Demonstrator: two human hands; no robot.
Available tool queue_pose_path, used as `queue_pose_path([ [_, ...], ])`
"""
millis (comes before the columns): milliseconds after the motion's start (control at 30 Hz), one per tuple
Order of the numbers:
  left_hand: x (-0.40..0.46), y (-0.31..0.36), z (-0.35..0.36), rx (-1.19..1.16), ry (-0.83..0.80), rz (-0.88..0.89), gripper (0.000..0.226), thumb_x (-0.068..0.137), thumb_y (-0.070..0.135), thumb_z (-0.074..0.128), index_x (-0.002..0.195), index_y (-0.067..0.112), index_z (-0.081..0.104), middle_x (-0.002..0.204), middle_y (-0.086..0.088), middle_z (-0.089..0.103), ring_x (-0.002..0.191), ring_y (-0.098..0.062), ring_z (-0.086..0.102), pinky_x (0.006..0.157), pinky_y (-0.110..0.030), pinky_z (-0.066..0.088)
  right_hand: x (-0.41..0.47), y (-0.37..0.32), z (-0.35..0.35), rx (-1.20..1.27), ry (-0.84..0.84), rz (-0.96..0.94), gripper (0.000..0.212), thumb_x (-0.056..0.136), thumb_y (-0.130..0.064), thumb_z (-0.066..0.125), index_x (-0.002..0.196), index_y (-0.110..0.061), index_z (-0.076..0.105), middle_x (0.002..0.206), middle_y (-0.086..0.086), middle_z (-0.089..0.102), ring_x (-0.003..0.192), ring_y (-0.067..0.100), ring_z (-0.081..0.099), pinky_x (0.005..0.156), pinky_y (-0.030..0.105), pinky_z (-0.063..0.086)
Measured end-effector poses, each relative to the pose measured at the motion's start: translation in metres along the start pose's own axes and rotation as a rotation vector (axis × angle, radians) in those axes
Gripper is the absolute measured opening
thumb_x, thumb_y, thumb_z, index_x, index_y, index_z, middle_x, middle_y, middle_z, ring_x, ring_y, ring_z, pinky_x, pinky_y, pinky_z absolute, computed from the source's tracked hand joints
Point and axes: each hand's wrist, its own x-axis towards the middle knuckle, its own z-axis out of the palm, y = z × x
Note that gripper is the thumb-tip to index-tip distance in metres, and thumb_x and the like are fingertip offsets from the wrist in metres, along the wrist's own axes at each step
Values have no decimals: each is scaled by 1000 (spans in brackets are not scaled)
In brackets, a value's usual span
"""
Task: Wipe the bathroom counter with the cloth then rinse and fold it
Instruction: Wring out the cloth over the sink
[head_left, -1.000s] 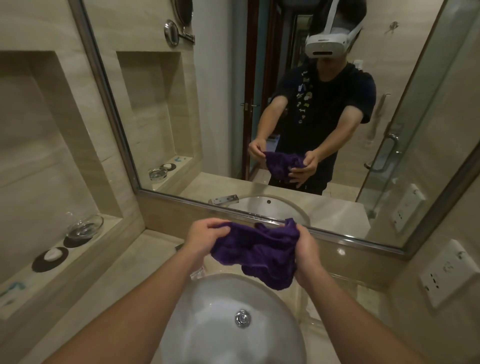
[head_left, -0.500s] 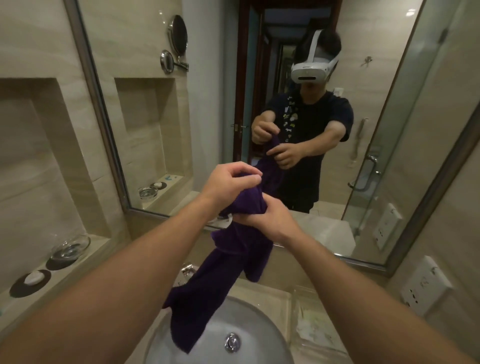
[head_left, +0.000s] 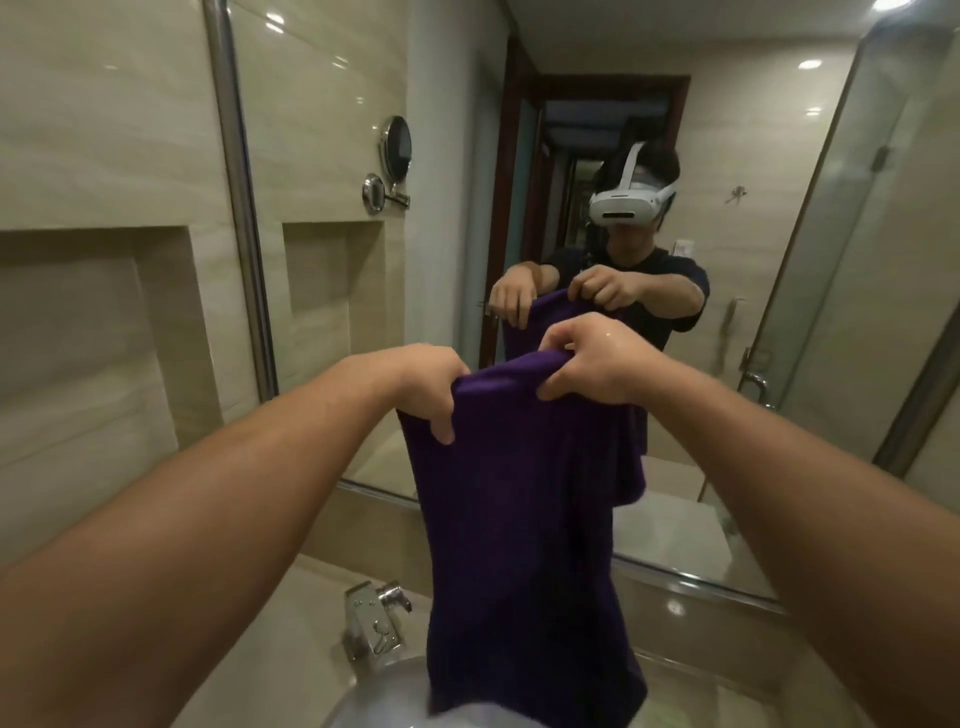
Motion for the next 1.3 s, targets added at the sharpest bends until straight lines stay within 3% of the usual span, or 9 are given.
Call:
queue_pose_path([
  [167,-4,-33,-10,-362,-47,-25,10,78,18,78,81,17,69,75,-6,61,63,-19,48,53,-27,37,8,-4,-27,-59,5,72,15,81,-25,81,89,-28,68,87,-6,65,86,13,61,65,28,43],
  [300,2,-26,3,-1051,114,111,25,68,22,76,90,15,68,90,-4,70,91,-24,61,84,-38,47,12,-18,-33,32,27,186,20,90,-37,70,89,-18,70,89,5,69,82,19,65,69,31,53],
  [433,3,6,35,-1490,-5,265,45,81,31,75,123,16,64,114,-7,72,102,-25,68,93,-39,53,13,-31,-35,553,163,188,10,99,-31,60,105,-24,64,100,3,66,93,23,65,92,44,54],
  [533,7,27,68,-1539,-64,228,59,72,25,85,121,8,59,97,-8,75,83,-26,71,77,-37,59,17,-42,-39,683,239,165,8,105,-28,50,113,-29,51,95,-3,56,86,17,57,81,39,53],
  [600,13,30,79,-1494,-86,252,76,58,27,90,123,4,58,92,-6,75,85,-26,68,85,-41,52,23,-45,-39,646,304,137,7,106,-25,48,111,-25,52,87,-5,53,76,11,53,69,26,48],
  [733,17,30,78,-1120,-115,333,37,59,12,87,90,16,68,82,2,71,81,-16,66,84,-35,48,33,-27,-41,491,447,148,16,104,-32,49,107,-22,62,85,-5,57,73,9,54,59,23,42],
  [833,17,24,73,-915,-63,275,28,63,-1,79,73,20,63,69,8,66,70,-13,64,77,-33,51,36,-9,-53,252,483,131,27,95,-49,62,101,-25,72,101,-6,66,89,18,63,76,35,54],
  [1067,15,-4,38,-1022,194,135,29,73,-11,67,93,11,62,80,-3,63,72,-18,63,74,-33,50,6,21,-96,-308,436,293,66,71,-88,54,96,-28,64,91,-4,64,89,24,62,83,43,56],
  [1300,-4,11,-44,-1292,352,315,55,81,-18,56,125,13,59,113,-7,64,65,-7,69,60,-19,53,-13,59,-81,-215,65,435,101,55,-96,36,124,-27,60,114,3,59,99,25,58,89,40,48],
])
